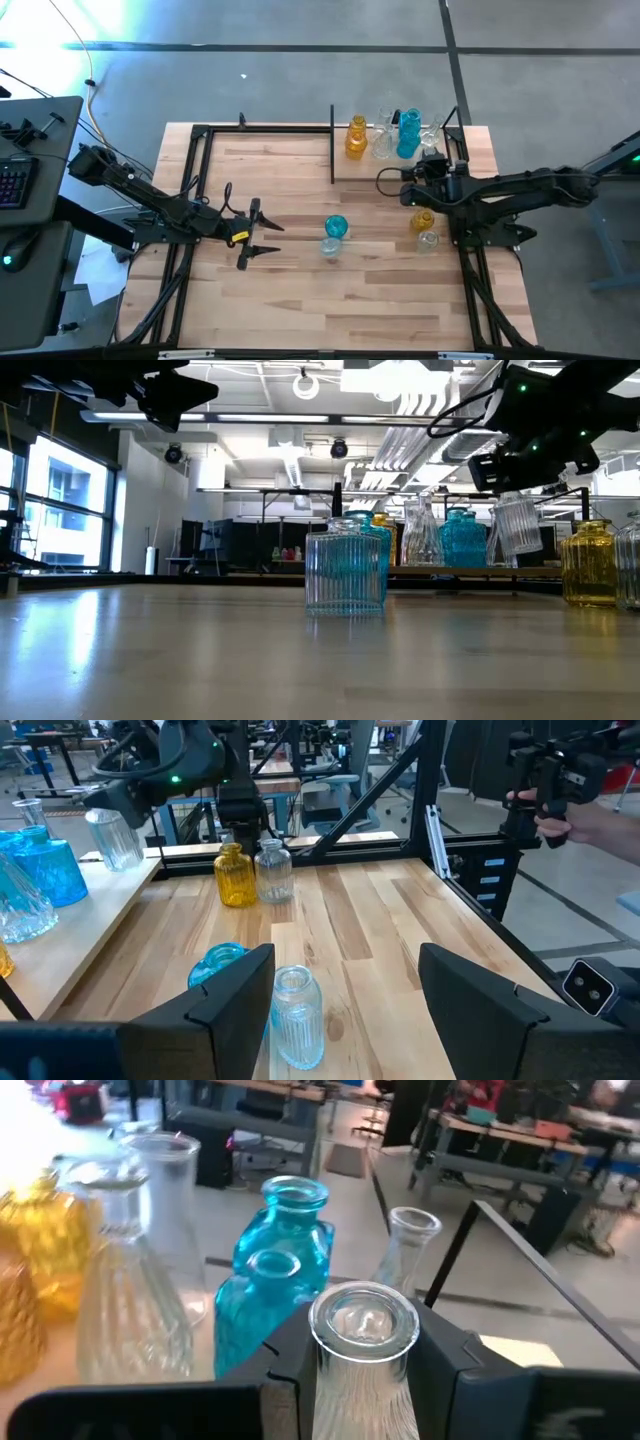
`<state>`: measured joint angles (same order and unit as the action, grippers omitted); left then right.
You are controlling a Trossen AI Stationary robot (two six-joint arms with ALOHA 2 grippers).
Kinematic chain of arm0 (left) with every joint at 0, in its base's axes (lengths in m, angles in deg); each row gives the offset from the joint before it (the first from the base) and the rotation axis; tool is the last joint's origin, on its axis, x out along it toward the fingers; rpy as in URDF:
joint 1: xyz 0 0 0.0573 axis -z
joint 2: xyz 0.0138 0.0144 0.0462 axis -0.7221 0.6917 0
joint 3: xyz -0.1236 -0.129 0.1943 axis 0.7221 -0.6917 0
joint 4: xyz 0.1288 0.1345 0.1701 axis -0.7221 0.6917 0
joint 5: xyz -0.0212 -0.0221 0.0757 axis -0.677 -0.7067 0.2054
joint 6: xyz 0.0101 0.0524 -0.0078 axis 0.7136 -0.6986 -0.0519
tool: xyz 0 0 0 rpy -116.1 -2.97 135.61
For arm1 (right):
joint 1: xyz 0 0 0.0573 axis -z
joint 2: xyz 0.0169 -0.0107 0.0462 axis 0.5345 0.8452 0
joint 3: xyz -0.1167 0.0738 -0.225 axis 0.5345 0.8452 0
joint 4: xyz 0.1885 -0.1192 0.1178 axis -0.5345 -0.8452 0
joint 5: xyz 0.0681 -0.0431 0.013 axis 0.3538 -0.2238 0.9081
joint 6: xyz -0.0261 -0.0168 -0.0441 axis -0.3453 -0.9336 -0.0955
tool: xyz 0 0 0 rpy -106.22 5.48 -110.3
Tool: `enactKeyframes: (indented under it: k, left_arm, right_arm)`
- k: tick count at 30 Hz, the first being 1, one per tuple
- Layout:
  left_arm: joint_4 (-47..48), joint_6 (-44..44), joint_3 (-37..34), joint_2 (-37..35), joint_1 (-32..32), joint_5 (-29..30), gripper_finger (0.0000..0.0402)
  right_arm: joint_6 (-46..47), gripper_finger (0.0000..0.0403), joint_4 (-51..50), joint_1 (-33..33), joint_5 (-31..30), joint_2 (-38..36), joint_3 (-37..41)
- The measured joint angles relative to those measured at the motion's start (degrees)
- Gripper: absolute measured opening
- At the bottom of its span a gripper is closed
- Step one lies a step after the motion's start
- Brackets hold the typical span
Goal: Sort vases onto shelf
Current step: Put the left transparent vase on the shelf aligned with the other transparent vase
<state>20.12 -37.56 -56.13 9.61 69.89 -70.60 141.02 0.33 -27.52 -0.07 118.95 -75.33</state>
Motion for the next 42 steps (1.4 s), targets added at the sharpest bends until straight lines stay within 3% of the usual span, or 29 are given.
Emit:
enactKeyframes:
  k: [13, 17, 24, 42]
  left_arm:
    - [0.76, 0.46, 0.00, -0.02, 0.02, -0.17, 0.0239]
    - [0.77, 0.44, 0.00, -0.01, 0.02, -0.17, 0.0239]
    - [0.76, 0.44, 0.00, -0.02, 0.02, -0.17, 0.0239]
    - [0.72, 0.44, -0.02, -0.02, 0.02, -0.17, 0.0239]
  right_arm:
    - [11.69, 0.0084, 0.52, 2.06, -3.26, 8.82, 0.00]
    - [11.75, 0.0113, 1.75, 3.47, -2.12, 10.36, 0.00]
    - [11.59, 0.0162, 2.89, 5.41, -2.05, 10.73, 0.00]
    - [11.00, 0.0169, 3.22, 7.59, -7.21, 8.33, -0.09]
